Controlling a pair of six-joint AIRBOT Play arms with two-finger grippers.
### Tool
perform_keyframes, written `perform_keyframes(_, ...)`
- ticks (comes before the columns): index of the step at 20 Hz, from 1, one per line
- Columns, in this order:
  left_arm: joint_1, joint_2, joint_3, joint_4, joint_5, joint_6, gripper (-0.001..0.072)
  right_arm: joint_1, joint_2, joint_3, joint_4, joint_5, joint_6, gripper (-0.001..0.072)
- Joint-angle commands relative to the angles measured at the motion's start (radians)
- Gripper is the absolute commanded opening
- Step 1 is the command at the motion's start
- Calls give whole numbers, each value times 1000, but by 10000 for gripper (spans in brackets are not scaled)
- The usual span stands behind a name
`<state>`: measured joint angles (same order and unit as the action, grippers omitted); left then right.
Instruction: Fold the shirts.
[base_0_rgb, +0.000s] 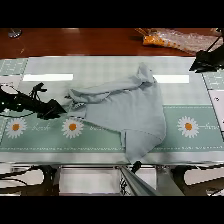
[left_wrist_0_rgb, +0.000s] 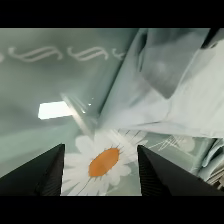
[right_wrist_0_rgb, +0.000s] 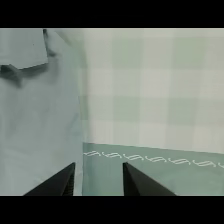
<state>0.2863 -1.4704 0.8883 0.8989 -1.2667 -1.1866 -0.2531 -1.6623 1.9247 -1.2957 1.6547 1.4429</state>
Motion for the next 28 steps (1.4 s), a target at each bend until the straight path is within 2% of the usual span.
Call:
perform_keyframes(1,-34,-57,-6,-74,31,35,511,-2,0,-1,8,-2,0,399)
perform_keyframes(5,-93,-102,-6,-100,87,34,510,-2,0,-1,7,0,1,399)
perform_keyframes(6,-113,-111,-6,-113,106,34,472,-2,0,-1,8,3,1,399)
perform_keyframes(7,-132,-119,-6,-121,122,34,316,-2,0,-1,8,10,1,399)
perform_keyframes(8,-149,-125,-6,-122,140,34,97,-2,0,-1,7,17,1,399)
perform_keyframes(9,-161,-126,-6,-122,146,34,21,-2,0,-1,7,24,1,399)
perform_keyframes(13,-166,-121,-6,-122,114,35,20,-21,13,-29,-59,105,-34,399)
perform_keyframes(15,-166,-118,-6,-122,93,47,21,-63,83,-156,-37,83,-34,399)
perform_keyframes(17,-166,-114,-6,-122,87,50,21,-102,200,-382,-29,18,-40,399)
perform_keyframes(19,-166,-111,-6,-122,85,50,21,-127,342,-663,31,-108,-47,402)
perform_keyframes(20,-166,-109,-6,-122,78,50,21,-130,412,-808,110,-156,-66,481)
perform_keyframes(22,-166,-107,-6,-122,62,50,21,-130,515,-1046,234,-199,-147,515)
perform_keyframes(23,-166,-106,-5,-122,51,50,21,-130,555,-1141,247,-223,-155,537)
perform_keyframes(28,-166,-100,-5,-122,24,49,21,-130,745,-1485,286,-355,-155,526)
